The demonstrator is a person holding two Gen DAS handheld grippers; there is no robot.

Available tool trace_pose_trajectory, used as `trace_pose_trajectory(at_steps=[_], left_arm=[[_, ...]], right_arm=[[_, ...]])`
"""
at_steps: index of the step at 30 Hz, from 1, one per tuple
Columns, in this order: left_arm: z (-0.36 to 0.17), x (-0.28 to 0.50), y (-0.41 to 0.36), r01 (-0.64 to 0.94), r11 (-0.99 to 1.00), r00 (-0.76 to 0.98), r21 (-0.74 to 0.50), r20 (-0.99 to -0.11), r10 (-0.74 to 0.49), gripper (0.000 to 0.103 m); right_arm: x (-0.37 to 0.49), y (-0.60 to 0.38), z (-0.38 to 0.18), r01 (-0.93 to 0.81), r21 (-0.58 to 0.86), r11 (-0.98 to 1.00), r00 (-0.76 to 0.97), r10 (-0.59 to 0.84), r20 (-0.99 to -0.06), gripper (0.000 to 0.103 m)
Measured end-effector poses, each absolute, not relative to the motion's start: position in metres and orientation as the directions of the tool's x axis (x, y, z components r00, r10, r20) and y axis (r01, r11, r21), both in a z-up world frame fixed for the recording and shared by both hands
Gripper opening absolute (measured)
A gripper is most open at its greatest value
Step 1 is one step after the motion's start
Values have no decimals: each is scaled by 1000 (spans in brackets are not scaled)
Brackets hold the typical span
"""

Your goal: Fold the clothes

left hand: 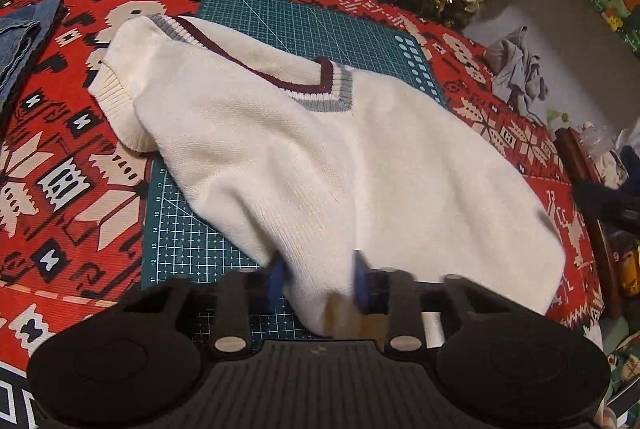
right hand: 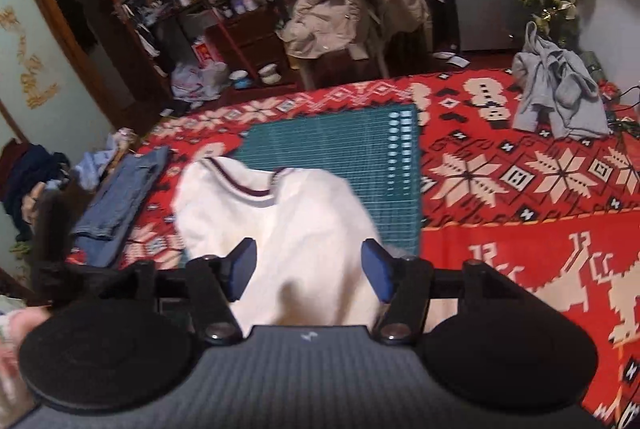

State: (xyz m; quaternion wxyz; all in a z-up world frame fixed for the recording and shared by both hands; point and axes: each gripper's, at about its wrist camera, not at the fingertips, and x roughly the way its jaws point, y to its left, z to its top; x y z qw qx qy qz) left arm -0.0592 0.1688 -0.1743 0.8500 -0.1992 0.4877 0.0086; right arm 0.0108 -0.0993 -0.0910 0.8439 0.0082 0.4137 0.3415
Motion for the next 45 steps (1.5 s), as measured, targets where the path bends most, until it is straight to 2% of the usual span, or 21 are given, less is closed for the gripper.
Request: trace_pose_trajectory(at_steps=[5, 7, 8, 10, 13, 21, 32, 40, 45], left_arm=[[-171, -66, 169, -207, 926, 535, -314, -829, -162, 15], [-170, -68, 169, -207, 929, 539, -308, -828, -154, 13], [-169, -69, 169, -206, 931, 541, -301, -828, -148, 13], [-167, -73, 173, -206, 932, 544, -298, -827, -144, 13], [-166, -78, 179, -208, 931, 541, -300, -828, -146, 12], [-167, -92, 185, -209, 924, 533, -320, -830, -167, 12], [-164, -89, 186, -230, 921, 526, -315, -836, -154, 13], [-161, -90, 188, -234, 914, 534, -331, -830, -163, 20], [-159, -89, 193, -233, 907, 543, -350, -821, -178, 33]], right_arm=[[33, -76, -125, -556, 265, 787, 387, 528, -756, 62], [33, -71, -133, -554, 314, 771, 350, 558, -752, 48], [32, -69, -138, -552, 340, 762, 332, 574, -749, 45], [24, -65, -138, -582, 309, 752, 328, 565, -757, 26], [7, -64, -130, -627, 304, 717, 299, 582, -756, 15], [-42, -77, -131, -660, 338, 670, 203, 594, -779, 13], [-35, -86, -131, -633, 378, 676, 196, 611, -767, 14], [-37, -94, -133, -624, 388, 679, 215, 626, -750, 15], [-34, -96, -125, -624, 373, 686, 240, 623, -744, 21]])
